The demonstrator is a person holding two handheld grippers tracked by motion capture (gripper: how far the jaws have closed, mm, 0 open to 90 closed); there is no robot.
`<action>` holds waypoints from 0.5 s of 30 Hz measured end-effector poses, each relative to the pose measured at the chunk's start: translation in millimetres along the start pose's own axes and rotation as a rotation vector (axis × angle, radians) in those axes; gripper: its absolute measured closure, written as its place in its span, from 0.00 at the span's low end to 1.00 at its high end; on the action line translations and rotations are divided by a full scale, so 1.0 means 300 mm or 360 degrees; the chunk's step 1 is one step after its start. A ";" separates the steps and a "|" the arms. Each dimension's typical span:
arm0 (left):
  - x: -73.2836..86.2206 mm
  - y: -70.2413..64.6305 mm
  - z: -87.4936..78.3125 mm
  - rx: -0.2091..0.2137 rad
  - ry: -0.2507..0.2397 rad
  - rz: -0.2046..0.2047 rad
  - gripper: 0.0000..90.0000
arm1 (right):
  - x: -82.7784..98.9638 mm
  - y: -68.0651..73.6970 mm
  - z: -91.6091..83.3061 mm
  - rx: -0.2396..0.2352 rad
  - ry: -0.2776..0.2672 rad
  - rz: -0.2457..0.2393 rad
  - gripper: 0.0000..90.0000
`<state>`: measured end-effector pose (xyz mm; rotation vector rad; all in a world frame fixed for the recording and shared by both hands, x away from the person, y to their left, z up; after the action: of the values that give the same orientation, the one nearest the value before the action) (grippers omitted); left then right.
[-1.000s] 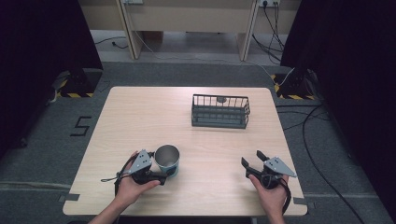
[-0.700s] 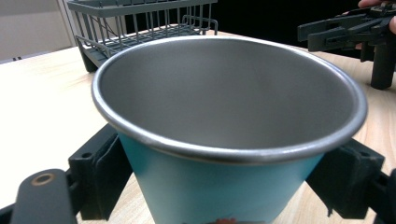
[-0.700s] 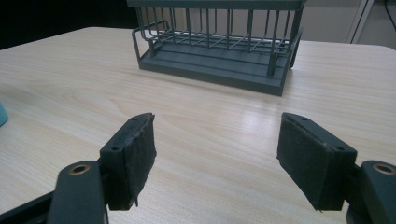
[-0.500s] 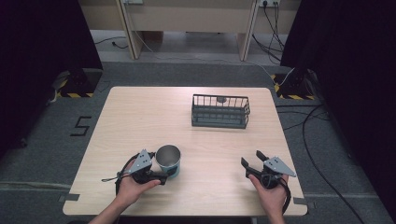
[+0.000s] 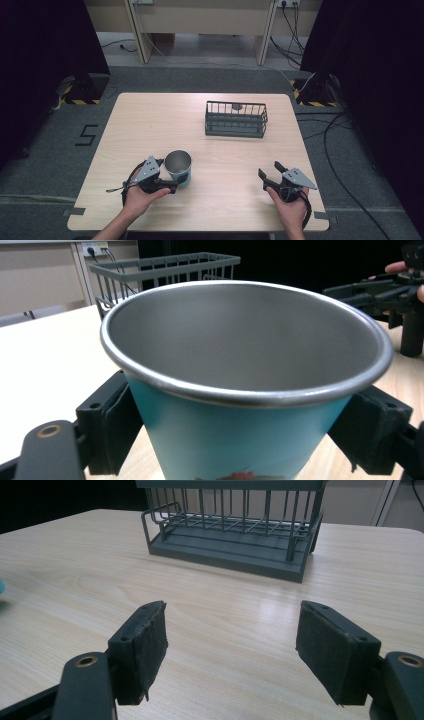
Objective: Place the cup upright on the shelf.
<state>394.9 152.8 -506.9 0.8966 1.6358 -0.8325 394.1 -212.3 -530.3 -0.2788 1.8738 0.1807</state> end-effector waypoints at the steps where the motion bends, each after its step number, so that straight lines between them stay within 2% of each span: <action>1: -0.006 0.004 0.001 -0.0003 -0.0006 0.0000 0.17 | 0.000 -0.001 0.000 0.0000 -0.0002 0.0001 0.32; 5: -0.029 0.018 0.003 -0.0013 -0.0021 0.0009 0.17 | 0.000 0.001 -0.001 -0.0008 -0.0001 0.0019 0.32; 15: -0.085 0.047 0.005 -0.0036 -0.0055 0.0029 0.17 | 0.000 0.000 0.000 0.0002 -0.0003 0.0000 0.33</action>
<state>412.2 154.5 -483.5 0.8752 1.6021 -0.8112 394.1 -212.4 -530.3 -0.2773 1.8720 0.1798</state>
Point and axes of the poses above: each handheld gripper's, and its own axes: z roughly forward along the jaws, x roughly out of its underside, y roughly to its left, the point moved 6 cm from there along z, roughly forward along the jaws, and after that the axes turned 11 degrees about x, right-handed, at the moved point
